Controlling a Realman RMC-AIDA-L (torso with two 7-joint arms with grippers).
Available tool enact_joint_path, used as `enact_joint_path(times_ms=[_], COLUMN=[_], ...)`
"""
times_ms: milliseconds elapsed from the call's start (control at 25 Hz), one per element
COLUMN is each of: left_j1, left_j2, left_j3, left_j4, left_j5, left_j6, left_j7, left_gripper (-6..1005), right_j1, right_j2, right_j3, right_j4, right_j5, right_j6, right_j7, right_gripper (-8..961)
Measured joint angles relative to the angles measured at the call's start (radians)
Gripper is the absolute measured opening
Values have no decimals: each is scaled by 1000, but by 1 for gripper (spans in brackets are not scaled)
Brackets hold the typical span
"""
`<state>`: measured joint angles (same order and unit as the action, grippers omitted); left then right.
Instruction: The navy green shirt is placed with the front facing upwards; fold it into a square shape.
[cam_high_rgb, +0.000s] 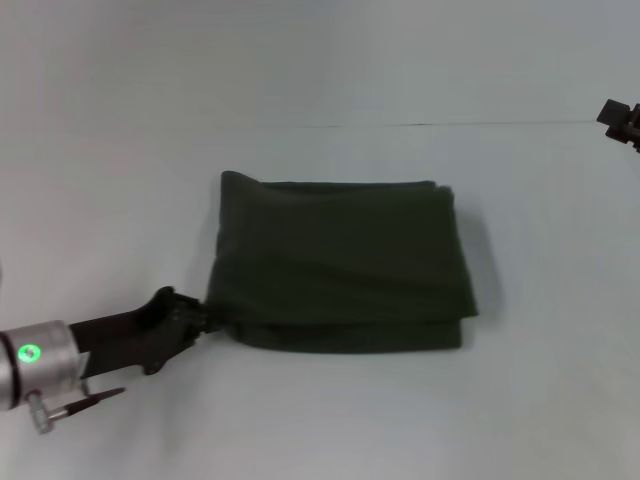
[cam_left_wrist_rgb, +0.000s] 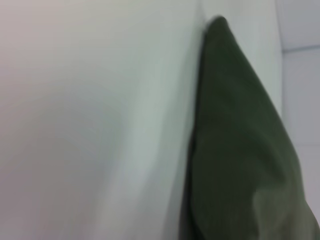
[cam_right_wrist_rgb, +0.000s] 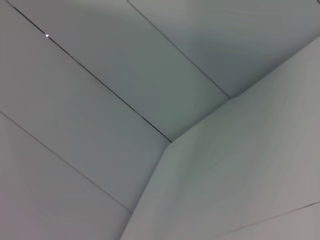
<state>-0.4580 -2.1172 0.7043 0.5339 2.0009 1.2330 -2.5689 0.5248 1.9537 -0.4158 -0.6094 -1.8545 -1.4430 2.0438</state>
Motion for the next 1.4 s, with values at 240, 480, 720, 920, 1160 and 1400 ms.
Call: enact_joint_path(times_ms=[240,480,720,920,1160,1400], left_j1=[29,31,43,91,83,4], left_j2=[10,26,29,18,13,55], left_j3=[-116,-150,-151,-195,-239,-240], left_j4=[36,53,93,236,359,315], left_j5=[83,97,153,129,49,40], left_j6=[80,140,207,353,499,429], left_j7=[11,42,56,116,351,446], left_gripper=[44,51,190,323,454,645], right_j1=[1,0,0,1,13,11], right_j2=[11,15,6,4,1,-8], right_j3=[-4,2,-4,-12,-70,-107], right_j4=[9,21,25,22,6,-28], right_j5=[-4,-5,-9,-58,-159,-166], right_j6=[8,9,14,40,38,-19], right_j7=[0,0,0,1,-4,-12], right_gripper=[490,489,490,530,602,736])
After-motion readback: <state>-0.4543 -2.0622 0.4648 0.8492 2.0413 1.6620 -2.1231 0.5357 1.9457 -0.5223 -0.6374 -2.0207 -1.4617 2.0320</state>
